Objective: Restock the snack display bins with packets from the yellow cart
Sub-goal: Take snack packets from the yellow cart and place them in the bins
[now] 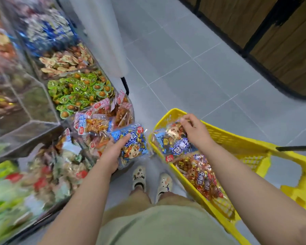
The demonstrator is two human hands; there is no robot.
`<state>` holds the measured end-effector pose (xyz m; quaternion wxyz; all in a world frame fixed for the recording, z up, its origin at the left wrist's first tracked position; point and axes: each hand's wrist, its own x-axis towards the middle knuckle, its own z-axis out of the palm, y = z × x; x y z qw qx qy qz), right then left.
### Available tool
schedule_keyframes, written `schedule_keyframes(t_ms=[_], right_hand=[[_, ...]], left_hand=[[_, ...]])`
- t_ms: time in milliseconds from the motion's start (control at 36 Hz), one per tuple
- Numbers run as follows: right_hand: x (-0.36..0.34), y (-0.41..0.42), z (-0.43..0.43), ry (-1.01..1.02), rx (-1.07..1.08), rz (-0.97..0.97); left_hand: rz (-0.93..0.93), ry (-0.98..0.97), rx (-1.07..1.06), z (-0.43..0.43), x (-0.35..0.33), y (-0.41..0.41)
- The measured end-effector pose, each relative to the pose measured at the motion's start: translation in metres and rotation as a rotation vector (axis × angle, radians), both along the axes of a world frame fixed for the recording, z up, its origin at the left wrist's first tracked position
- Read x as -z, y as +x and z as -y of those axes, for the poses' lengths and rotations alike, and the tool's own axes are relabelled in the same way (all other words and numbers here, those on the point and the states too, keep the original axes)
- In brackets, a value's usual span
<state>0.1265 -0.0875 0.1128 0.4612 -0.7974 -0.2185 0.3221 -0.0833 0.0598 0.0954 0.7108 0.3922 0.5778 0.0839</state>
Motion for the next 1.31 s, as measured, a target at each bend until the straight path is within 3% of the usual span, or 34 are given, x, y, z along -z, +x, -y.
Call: schedule_keyframes(t_ms=[83,167,222,361,472,667,833,917,1056,1111,1167,1306], right_hand=[[0.003,-0.027,-0.020,-0.013,0.104,-0.223],[0.004,-0.059,-0.041,-0.049,0.226,-0.840],[0.001,-0.081,-0.052,-0.130,0.179,-1.067],[-0.001,-0.139,-0.080,-0.100,-0.011,-1.141],[-0.003,-0.182,-0.107,0.153,0.060,-1.185],[-0.017,-0.288,-0.142,0.138,0.143,-0.962],[-0.021,-0.369,-0.152,-0.146,-0.329,-0.639],[-0.015,-0.390,-0.164,-0.128,-0.460,-0.482],[-0.016,-0.412,-0.190,-0.137,-0.837,0.304],[-0.021,-0.418,-0.199,-0.090,-0.984,0.461],[-0.026,-0.424,-0.207,-0.098,-1.070,0.391],[-0.024,-0.430,-0.224,-0.169,-0.943,0.040]], left_hand=[[0.002,0.005,-0.073,0.002,-0.008,-0.026],[0.030,-0.013,-0.142,0.002,-0.020,-0.050],[0.072,-0.022,-0.201,0.001,-0.028,-0.067],[0.099,-0.012,-0.314,-0.003,-0.032,-0.117],[0.132,0.022,-0.408,-0.007,-0.031,-0.163],[0.181,0.001,-0.622,-0.027,-0.033,-0.249],[0.160,0.047,-0.577,-0.060,-0.036,-0.332],[0.137,0.090,-0.471,-0.073,-0.037,-0.367],[0.104,0.120,-0.314,-0.085,-0.038,-0.403],[0.067,0.122,-0.292,-0.088,-0.036,-0.410],[0.063,0.107,-0.311,-0.093,-0.032,-0.415],[0.112,0.061,-0.475,-0.108,-0.043,-0.427]])
